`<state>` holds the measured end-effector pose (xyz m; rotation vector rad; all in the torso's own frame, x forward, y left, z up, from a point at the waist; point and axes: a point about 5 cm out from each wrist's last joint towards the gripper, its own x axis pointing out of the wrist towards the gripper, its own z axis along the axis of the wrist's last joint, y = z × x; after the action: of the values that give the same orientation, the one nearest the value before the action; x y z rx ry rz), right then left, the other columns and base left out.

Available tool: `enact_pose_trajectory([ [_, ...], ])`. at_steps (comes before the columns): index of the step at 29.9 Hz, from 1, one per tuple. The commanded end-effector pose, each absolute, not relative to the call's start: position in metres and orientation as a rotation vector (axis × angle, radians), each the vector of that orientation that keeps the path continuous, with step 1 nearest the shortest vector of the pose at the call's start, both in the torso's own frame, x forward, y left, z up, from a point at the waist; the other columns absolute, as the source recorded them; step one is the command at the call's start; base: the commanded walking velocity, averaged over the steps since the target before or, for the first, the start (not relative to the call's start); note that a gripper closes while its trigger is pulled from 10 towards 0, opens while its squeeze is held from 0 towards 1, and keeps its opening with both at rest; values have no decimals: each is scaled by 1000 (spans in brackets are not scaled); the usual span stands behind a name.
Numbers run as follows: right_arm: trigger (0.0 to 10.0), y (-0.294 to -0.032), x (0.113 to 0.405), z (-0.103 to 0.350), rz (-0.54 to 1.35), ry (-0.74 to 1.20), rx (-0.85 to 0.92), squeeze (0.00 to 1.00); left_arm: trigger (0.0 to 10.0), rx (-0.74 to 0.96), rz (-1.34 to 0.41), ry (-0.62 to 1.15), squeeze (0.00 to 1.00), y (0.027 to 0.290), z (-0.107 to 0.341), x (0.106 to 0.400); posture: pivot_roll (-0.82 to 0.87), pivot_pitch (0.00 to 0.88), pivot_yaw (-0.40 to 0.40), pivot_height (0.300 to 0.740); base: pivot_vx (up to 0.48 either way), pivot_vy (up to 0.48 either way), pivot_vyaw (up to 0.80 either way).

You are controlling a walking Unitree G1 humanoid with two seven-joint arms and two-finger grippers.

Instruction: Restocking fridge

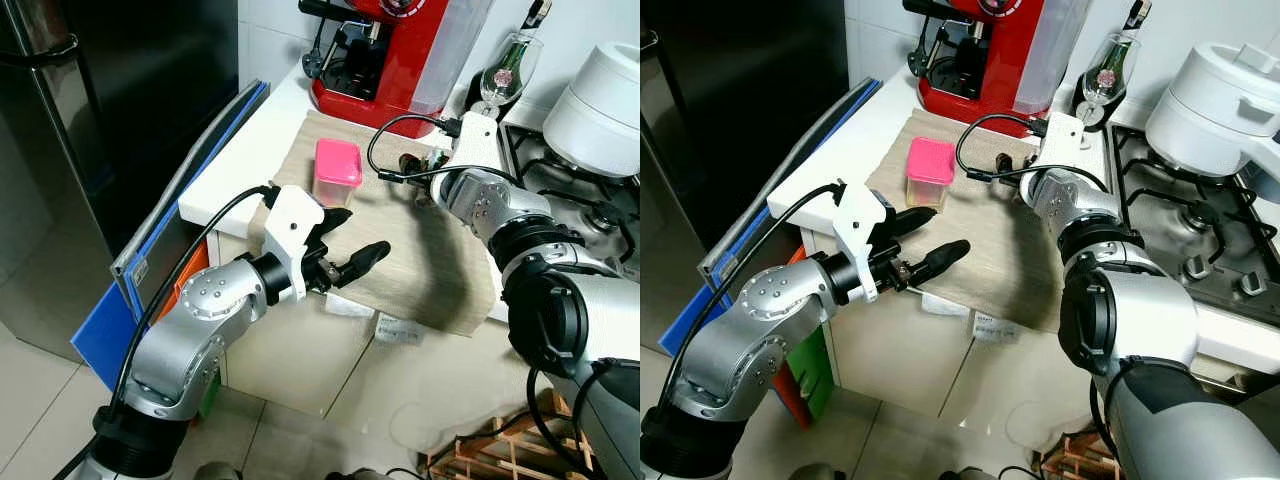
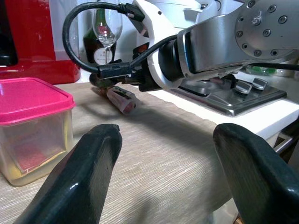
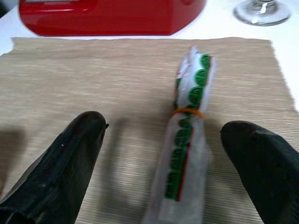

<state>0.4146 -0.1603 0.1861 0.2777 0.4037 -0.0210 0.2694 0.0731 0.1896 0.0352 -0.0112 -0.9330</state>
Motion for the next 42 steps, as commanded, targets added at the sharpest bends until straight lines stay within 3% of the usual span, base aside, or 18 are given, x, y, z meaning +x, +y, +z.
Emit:
enact_pose_trajectory([
  [1, 10000, -174, 412, 181, -75, 418, 283, 0, 10000, 36, -934, -21, 0, 71, 191, 268, 98, 0, -175, 740, 0, 0, 0],
  [24, 10000, -182, 400, 149, -138, 513, 267, 0, 10000, 14, -936, -28, 0, 68, 194, 270, 86, 0, -175, 740, 0, 0, 0],
  [42, 10000, -170, 400, 145, -25, 524, 192, 0, 10000, 7, -936, -30, 0, 66, 195, 270, 84, 0, -175, 740, 0, 0, 0],
])
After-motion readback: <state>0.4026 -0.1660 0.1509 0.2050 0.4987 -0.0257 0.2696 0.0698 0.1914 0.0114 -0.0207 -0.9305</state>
